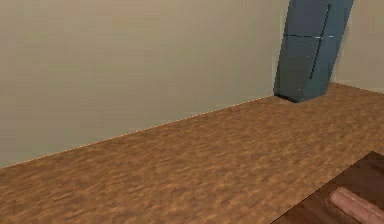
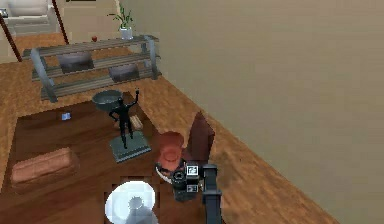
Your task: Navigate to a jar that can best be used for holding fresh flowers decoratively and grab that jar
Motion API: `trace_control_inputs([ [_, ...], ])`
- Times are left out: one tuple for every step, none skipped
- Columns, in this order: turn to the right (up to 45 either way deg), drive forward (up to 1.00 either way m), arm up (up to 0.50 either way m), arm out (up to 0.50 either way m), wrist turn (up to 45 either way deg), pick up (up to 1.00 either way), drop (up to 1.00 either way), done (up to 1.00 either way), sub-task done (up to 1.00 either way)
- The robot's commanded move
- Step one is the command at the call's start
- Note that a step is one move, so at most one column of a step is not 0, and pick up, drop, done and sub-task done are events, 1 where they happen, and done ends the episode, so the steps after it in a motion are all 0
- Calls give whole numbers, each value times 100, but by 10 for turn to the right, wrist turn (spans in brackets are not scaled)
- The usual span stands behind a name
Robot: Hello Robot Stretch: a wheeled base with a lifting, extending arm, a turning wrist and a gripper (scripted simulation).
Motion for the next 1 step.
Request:
trace_control_inputs([
  [0,0,0,0,0,0,0,100,0],
])
